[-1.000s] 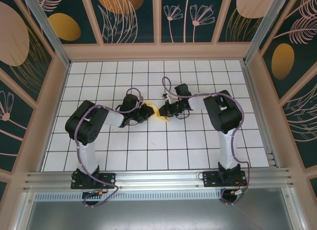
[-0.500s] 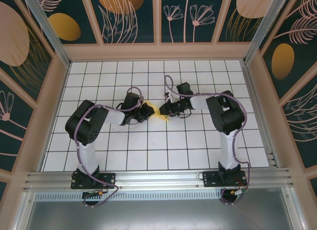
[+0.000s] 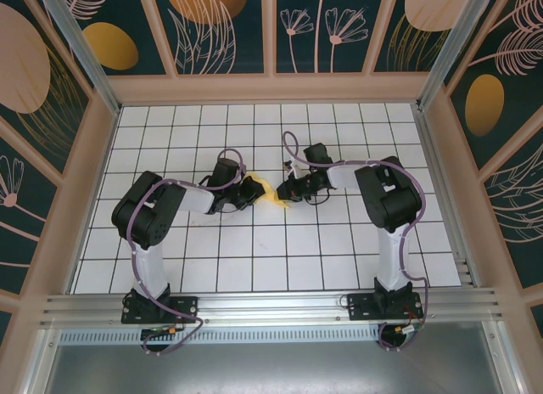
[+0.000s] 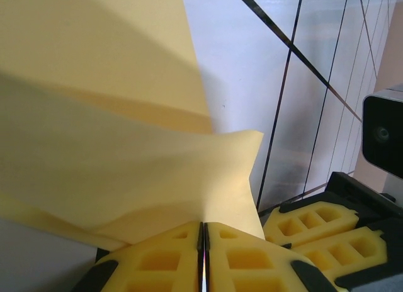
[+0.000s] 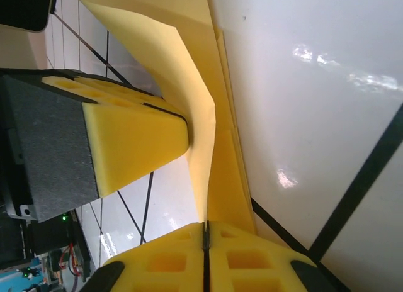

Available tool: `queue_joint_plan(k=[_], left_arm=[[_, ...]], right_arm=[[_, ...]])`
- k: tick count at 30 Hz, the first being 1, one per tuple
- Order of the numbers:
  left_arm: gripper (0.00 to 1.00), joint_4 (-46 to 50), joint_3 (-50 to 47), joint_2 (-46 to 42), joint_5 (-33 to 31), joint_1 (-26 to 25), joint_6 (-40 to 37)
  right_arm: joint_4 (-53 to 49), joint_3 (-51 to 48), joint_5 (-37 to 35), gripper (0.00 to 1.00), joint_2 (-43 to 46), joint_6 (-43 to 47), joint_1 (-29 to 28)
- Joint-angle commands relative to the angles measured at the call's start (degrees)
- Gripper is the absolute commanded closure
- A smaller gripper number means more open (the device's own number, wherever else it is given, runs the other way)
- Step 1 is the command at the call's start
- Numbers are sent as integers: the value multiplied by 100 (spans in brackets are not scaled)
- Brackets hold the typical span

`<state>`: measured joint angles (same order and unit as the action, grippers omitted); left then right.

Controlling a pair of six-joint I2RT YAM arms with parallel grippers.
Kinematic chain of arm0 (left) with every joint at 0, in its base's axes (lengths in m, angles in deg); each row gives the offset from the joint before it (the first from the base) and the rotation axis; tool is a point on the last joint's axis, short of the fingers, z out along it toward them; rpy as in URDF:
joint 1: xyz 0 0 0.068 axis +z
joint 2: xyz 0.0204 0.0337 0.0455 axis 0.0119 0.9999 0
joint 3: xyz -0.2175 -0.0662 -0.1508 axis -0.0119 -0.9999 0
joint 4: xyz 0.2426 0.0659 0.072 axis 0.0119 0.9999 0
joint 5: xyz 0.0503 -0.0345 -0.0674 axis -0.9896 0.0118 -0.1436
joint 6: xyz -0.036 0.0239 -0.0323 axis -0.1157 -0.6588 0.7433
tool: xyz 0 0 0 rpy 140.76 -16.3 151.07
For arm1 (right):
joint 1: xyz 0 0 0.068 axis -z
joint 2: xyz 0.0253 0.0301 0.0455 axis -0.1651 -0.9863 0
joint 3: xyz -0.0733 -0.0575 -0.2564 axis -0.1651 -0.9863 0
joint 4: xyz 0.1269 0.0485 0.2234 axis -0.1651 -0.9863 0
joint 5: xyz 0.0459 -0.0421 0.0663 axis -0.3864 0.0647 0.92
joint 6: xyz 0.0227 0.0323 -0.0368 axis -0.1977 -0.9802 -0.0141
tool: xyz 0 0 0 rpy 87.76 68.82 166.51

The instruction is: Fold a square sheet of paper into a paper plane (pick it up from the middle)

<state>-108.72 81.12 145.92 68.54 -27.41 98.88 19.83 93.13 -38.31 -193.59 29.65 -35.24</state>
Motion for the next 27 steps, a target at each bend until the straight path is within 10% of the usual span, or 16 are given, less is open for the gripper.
queue_joint_plan(k=[1,13,27], left_arm=[[85,268,38,89,-304,32,-238],[74,-1038,-282,-323,384,2,-173],[80,18,158,197,22,-108,-305]], right_arm=[[-160,-105,-109,96,-125,102,16],[-172,-158,-251,98,-288,-37,16],[-347,-42,-437,98,-331,-82,23]])
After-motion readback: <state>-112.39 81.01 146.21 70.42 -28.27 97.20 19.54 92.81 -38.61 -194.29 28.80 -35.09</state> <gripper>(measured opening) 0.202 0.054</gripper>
